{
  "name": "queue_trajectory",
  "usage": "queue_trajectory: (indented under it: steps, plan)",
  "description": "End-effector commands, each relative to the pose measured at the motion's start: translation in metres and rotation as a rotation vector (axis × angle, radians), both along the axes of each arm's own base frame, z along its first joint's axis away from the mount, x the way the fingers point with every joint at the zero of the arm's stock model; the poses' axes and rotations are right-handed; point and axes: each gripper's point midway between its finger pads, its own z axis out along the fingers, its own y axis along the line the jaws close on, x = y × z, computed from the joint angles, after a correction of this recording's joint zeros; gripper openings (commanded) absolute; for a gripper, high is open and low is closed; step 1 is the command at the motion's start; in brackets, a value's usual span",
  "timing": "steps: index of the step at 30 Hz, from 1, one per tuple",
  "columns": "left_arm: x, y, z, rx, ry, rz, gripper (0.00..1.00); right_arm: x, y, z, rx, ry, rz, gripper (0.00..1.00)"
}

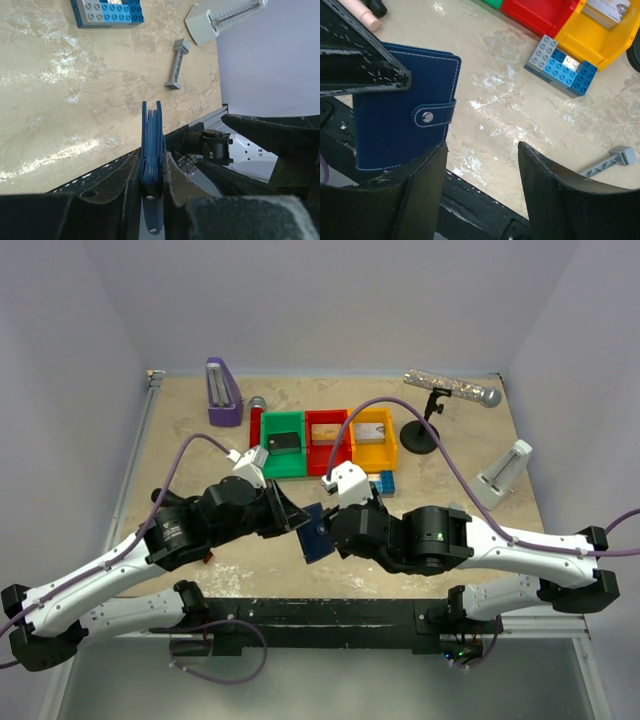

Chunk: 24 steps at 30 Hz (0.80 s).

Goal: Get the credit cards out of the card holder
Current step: Open the card holder.

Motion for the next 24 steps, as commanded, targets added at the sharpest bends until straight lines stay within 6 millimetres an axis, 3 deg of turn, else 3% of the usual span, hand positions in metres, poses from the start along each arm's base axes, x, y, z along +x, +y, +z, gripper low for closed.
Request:
queue_trajectory:
  steps: [1,9,24]
  plan:
    - [0.002,-0.003,0.016,-0.03,0.015,0.03,0.0,0.003,0.021,0.028,0.109,-0.041,0.012,0.61]
    - [0.001,-0.008,0.022,-0.029,0.023,0.025,0.0,-0.001,0.038,0.02,0.086,-0.013,0.041,0.59]
    - [-0.005,-0.017,0.026,-0.073,0.037,0.009,0.0,-0.005,0.048,0.002,0.048,0.033,0.029,0.52]
